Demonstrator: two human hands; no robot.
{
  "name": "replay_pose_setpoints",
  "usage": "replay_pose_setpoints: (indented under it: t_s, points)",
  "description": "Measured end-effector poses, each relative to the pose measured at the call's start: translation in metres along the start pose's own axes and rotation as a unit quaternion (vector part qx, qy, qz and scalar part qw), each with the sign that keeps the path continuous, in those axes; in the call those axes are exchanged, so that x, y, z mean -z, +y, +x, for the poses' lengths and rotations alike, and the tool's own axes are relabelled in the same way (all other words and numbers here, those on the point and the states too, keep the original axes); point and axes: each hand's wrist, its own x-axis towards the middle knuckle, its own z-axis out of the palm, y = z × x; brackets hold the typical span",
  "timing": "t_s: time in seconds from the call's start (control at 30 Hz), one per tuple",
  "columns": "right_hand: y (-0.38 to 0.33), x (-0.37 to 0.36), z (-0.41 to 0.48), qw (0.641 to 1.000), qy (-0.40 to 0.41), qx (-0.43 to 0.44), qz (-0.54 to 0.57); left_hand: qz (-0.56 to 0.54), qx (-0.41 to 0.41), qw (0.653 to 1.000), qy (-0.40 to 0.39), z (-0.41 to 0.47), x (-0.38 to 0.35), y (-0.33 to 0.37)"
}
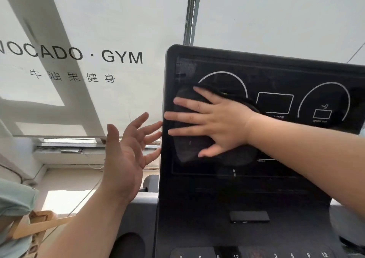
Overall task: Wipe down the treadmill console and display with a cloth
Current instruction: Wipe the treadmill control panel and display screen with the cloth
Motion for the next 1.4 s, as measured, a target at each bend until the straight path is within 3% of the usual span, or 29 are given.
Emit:
replay_pose_setpoints:
  t_s: [0.1, 0.23, 0.43, 0.57, 0.73, 0.87, 0.93, 1.03, 1.13, 1.27, 1.4]
  points:
    - [0.042, 0.022, 0.012, 0.987, 0.017, -0.160, -0.018, -0.002, 0.002, 1.000, 0.003, 0.000, -0.001, 0.000]
    - [0.020, 0.027, 0.028, 0.958, 0.006, -0.287, -0.007, 0.000, 0.000, 1.000, 0.009, -0.001, -0.001, -0.003]
    - [-0.069, -0.006, 0.017, 0.977, 0.003, -0.211, 0.026, -0.013, 0.000, 1.000, 0.022, 0.001, 0.000, -0.004]
    - [-0.051, -0.007, 0.004, 0.988, 0.009, -0.151, 0.016, -0.008, -0.003, 1.000, 0.019, 0.000, 0.000, -0.005]
    - [0.015, 0.027, 0.026, 0.941, -0.015, -0.337, 0.006, 0.000, -0.006, 1.000, 0.021, 0.001, -0.003, -0.005]
    - [0.002, 0.029, 0.044, 0.918, -0.008, -0.395, 0.040, -0.001, -0.010, 1.000, 0.025, 0.001, -0.004, -0.006]
    - [-0.026, 0.020, 0.046, 0.927, -0.008, -0.371, 0.051, 0.000, -0.014, 0.999, 0.030, 0.001, -0.003, -0.007]
    - [-0.058, 0.007, 0.035, 0.963, -0.001, -0.265, 0.056, -0.020, -0.008, 0.999, 0.038, 0.002, -0.002, -0.009]
    - [-0.020, 0.009, 0.025, 0.980, 0.027, -0.195, 0.026, -0.004, -0.003, 0.999, 0.045, 0.003, -0.003, -0.007]
    - [0.029, 0.028, 0.035, 0.948, 0.011, -0.318, 0.027, 0.014, -0.007, 0.999, 0.039, 0.003, -0.004, -0.006]
    - [0.003, 0.027, 0.047, 0.923, 0.002, -0.384, 0.035, 0.006, -0.022, 0.999, 0.035, -0.003, -0.003, -0.010]
